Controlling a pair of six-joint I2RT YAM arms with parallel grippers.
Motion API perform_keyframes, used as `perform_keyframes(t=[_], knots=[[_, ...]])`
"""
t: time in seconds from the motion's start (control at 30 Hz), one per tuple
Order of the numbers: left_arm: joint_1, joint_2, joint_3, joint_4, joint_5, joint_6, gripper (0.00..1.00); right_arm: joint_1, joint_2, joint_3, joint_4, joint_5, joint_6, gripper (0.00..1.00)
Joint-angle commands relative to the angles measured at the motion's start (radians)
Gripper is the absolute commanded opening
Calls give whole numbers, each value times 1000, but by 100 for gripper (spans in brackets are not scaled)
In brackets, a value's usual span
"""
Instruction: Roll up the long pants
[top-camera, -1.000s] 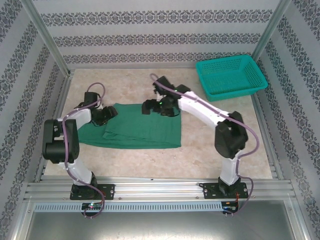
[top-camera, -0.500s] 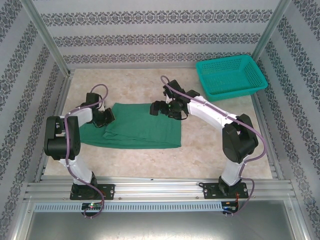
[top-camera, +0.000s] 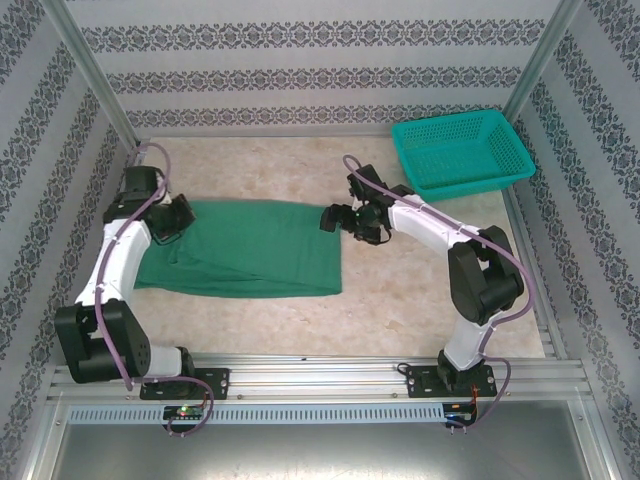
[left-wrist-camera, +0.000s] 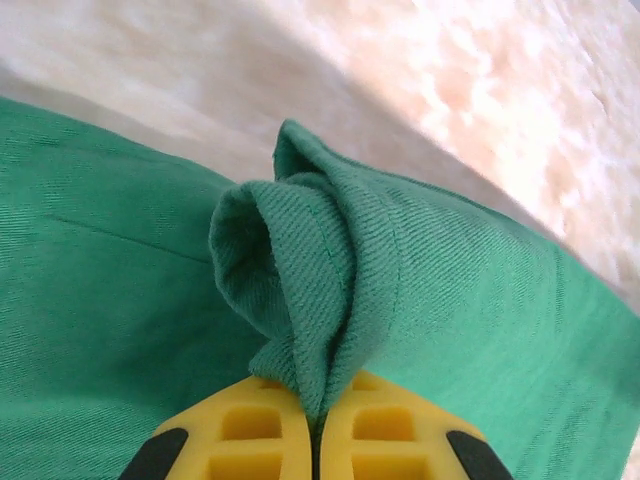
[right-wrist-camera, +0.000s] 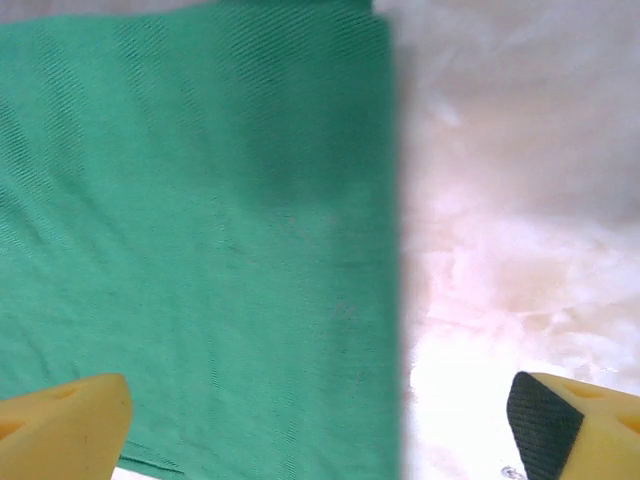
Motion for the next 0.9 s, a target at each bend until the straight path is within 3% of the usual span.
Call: perform_keyframes(t=[0.0, 0.23, 0.43, 0.53, 0.67, 0.8, 0.87], knots=[[93, -38, 25, -159, -77, 17, 0, -11, -19, -15, 6, -4, -11, 98], [278, -86, 100, -285, -179, 72, 0, -15, 75, 25, 15, -58, -27, 98], [304, 18, 175, -300, -255, 89, 0, 20, 169, 72, 45, -116, -32, 98], [305, 98, 232, -324, -261, 73, 26, 54, 205, 112, 49, -123, -39, 98], [305, 56, 231, -288, -344, 41, 43, 88, 256, 181, 13, -135, -57, 98], [289, 3, 240, -277, -312, 32, 45, 110, 280, 208, 13, -145, -70, 98], [233, -27, 195, -233, -235, 29, 43, 114, 300, 235, 10, -146, -81, 98]])
